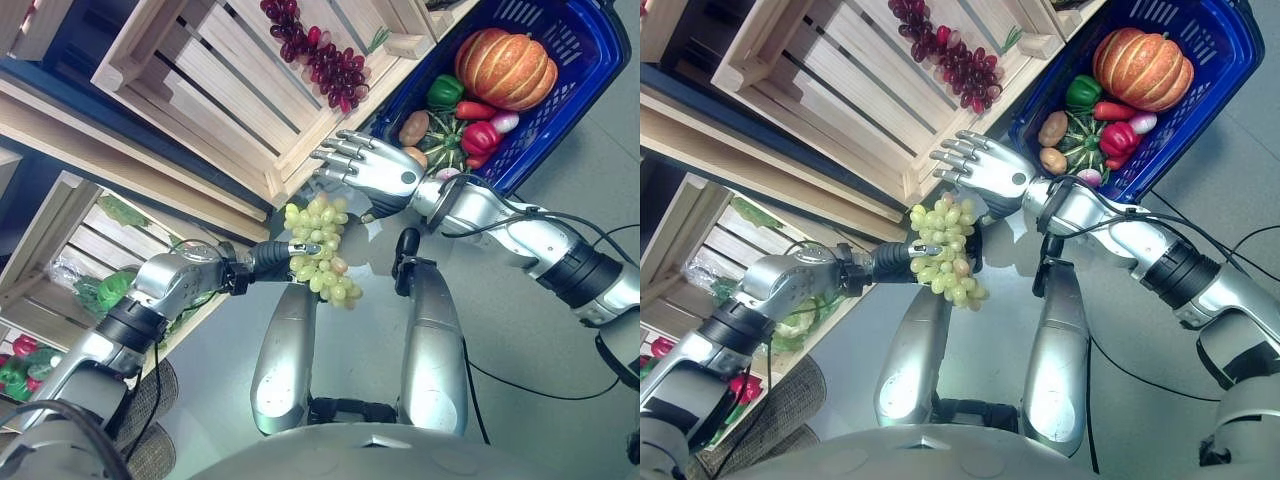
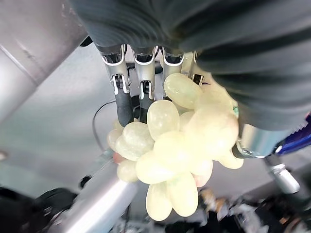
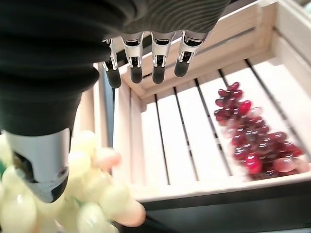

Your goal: Pick up fruits and vegetables into the basket

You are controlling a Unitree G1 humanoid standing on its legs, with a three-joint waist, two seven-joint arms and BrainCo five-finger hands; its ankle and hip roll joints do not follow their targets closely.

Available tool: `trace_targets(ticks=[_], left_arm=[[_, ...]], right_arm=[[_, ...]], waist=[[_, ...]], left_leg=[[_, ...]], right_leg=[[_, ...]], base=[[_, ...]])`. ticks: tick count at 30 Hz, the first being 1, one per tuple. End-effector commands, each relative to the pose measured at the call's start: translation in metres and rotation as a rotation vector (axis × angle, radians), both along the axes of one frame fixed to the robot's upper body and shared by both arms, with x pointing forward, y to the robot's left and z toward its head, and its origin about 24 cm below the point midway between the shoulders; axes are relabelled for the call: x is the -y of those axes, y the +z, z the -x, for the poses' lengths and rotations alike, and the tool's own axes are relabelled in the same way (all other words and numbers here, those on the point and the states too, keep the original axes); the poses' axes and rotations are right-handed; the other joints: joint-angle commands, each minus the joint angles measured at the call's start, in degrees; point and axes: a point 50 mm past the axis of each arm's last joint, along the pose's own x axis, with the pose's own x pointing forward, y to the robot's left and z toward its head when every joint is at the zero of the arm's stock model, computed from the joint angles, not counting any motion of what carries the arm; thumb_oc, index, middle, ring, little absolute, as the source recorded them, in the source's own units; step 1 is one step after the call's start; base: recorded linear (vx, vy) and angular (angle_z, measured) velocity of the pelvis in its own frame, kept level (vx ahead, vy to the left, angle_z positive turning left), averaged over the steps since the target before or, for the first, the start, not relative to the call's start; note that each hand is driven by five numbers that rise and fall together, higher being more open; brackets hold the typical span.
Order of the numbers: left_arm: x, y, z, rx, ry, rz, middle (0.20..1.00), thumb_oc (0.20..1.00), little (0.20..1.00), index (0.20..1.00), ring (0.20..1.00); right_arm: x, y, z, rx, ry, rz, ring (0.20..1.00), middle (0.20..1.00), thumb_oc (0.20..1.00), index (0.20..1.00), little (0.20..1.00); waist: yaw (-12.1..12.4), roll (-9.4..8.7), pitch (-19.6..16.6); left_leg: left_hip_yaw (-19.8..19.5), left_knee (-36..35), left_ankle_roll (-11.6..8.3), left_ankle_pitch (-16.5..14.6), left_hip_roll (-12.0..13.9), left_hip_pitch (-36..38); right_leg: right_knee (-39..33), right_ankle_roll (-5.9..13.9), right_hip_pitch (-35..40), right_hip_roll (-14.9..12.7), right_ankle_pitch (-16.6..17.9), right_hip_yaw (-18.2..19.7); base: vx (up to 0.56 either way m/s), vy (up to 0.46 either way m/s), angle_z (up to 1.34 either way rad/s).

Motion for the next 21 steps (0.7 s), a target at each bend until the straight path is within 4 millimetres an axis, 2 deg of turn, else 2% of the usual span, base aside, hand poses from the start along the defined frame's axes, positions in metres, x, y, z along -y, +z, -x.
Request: trace_targets(ticks=[1, 7, 15, 21], left_arm=[[0.011, 0.009, 0.018, 0.051, -0.171, 0.068, 0.2, 0.2, 0.2, 0.2, 0.2], [0.025, 0.02, 0.014, 0.155, -0.196, 0.089, 0.2, 0.2, 0.2, 0.2, 0.2], [0.031, 0.025, 0.012, 0.256, -0.244, 0.056, 0.2, 0.2, 0.2, 0.2, 0.2], [0.037, 0.03, 0.012, 0.317, -0.278, 0.042, 0.2, 0.2, 0.2, 0.2, 0.2]], right_arm=[[-0.019, 0.003, 0.015, -0.33, 0.117, -0.035, 1.0, 1.0, 1.0, 1.0, 1.0], [-0.025, -0.015, 0.02, -0.477, 0.118, -0.01, 1.0, 1.0, 1.0, 1.0, 1.0], [-0.027, -0.026, 0.025, -0.668, 0.107, 0.077, 1.0, 1.0, 1.0, 1.0, 1.0], [-0.03, -0.024, 0.029, -0.583, 0.125, 0.098, 1.0, 1.0, 1.0, 1.0, 1.0]], waist=[[-1.01, -2.48, -0.8], [-1.03, -3.48, -0.8], [-1.07, -4.0, -0.8], [-1.22, -4.29, -0.8]], left_leg=[[4.58, 3.85, 3.78, -9.07, -3.84, 0.88], [4.5, 4.09, 3.88, -8.97, -3.49, 0.19], [4.37, 3.49, 3.97, -8.4, -3.56, 0.25], [4.45, 3.36, 4.14, -8.36, -3.35, 0.37]], right_leg=[[-7.69, 5.21, 2.18, 2.28, 3.75, 1.52], [-7.3, 5.33, 1.35, 2.45, 4.2, 1.34], [-7.72, 5.54, 1.23, 2.62, 4.9, 1.11], [-7.54, 5.56, 1.12, 2.73, 4.99, 1.09]], base=[[-0.01, -0.064, 0.08], [0.0, -0.048, 0.06], [0.0, -0.004, 0.0], [0.0, 0.0, 0.0]])
